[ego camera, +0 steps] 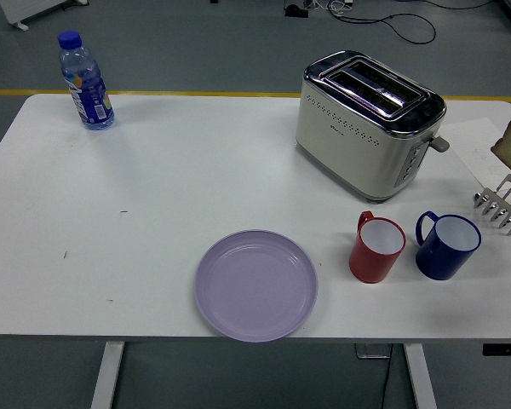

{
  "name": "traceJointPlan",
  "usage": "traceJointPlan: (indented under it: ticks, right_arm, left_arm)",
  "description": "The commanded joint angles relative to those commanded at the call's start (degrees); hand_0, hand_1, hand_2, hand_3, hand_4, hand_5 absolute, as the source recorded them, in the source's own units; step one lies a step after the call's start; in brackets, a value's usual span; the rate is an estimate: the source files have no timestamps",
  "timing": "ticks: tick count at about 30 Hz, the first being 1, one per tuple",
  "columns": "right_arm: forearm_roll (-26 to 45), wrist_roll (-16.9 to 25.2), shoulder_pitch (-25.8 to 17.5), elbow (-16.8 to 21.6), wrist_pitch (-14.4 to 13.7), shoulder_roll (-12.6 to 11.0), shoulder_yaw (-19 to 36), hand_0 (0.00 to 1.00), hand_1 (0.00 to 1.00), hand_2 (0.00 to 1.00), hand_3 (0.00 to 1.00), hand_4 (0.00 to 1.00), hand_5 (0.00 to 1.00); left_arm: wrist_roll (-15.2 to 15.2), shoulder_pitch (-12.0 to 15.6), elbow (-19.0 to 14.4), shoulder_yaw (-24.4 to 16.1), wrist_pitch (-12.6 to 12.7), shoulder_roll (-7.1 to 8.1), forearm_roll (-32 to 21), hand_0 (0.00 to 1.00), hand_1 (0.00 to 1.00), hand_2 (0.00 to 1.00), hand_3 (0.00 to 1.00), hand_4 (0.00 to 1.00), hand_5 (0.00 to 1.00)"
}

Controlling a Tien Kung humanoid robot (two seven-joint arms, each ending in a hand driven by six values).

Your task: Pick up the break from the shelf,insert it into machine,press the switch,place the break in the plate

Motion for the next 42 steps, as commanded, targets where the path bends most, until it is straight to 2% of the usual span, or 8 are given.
traceJointPlan:
  ticks: [4, 7, 16, 24, 34, 38, 39, 42]
  right_arm:
    - [0.0, 0.0, 3.79, 1.63, -1.72, -2.03, 0.15, 0.15, 0.303, 0.386, 0.499, 0.472, 0.002]
    - [0.88, 0.48, 7.14, 1.73, -3.14, -2.73, -0.41, 0.104, 0.258, 0.359, 0.485, 0.491, 0.002]
    - [5.11, 1.58, 15.66, 0.36, -3.35, -2.34, -3.71, 0.075, 0.232, 0.344, 0.476, 0.501, 0.002]
    - [8.79, 3.89, 21.35, -4.59, -4.87, 0.66, -7.66, 0.067, 0.215, 0.335, 0.47, 0.504, 0.002]
    - [12.35, 7.57, 23.76, -7.43, -6.28, 3.41, -12.07, 0.07, 0.211, 0.333, 0.466, 0.5, 0.002]
    - [14.11, 11.68, 24.83, -9.79, -7.23, 5.86, -13.79, 0.075, 0.209, 0.33, 0.464, 0.507, 0.002]
    - [14.16, 15.03, 25.34, -11.72, -8.24, 7.62, -14.46, 0.075, 0.209, 0.33, 0.464, 0.507, 0.002]
    - [14.5, 17.48, 25.69, -13.06, -8.9, 8.67, -14.98, 0.076, 0.206, 0.324, 0.458, 0.511, 0.002]
  left_arm:
    - [0.05, -0.18, 0.0, 0.62, 0.12, 0.0, -0.65, 0.613, 0.47, 0.438, 0.563, 0.321, 0.925]
    - [0.12, -0.21, 0.0, 0.83, 0.28, 0.0, -0.88, 0.612, 0.471, 0.438, 0.563, 0.321, 0.925]
    - [0.3, -0.28, 0.0, 1.86, 0.4, 0.0, -1.66, 0.612, 0.471, 0.439, 0.563, 0.321, 0.926]
    - [0.37, -0.18, 0.0, 2.57, 0.41, 0.0, -2.08, 0.612, 0.471, 0.438, 0.562, 0.321, 0.924]
    - [0.31, -0.15, 0.0, 2.59, 0.54, 0.0, -2.14, 0.612, 0.471, 0.437, 0.562, 0.32, 0.924]
    - [0.31, -0.03, 0.0, 2.36, 0.39, 0.0, -1.8, 0.612, 0.471, 0.437, 0.563, 0.322, 0.926]
    - [0.32, 0.03, 0.0, 2.24, 0.25, 0.0, -1.55, 0.612, 0.471, 0.437, 0.563, 0.322, 0.926]
    - [0.28, 0.04, 0.0, 2.25, 0.19, 0.0, -1.51, 0.612, 0.469, 0.437, 0.563, 0.318, 0.922]
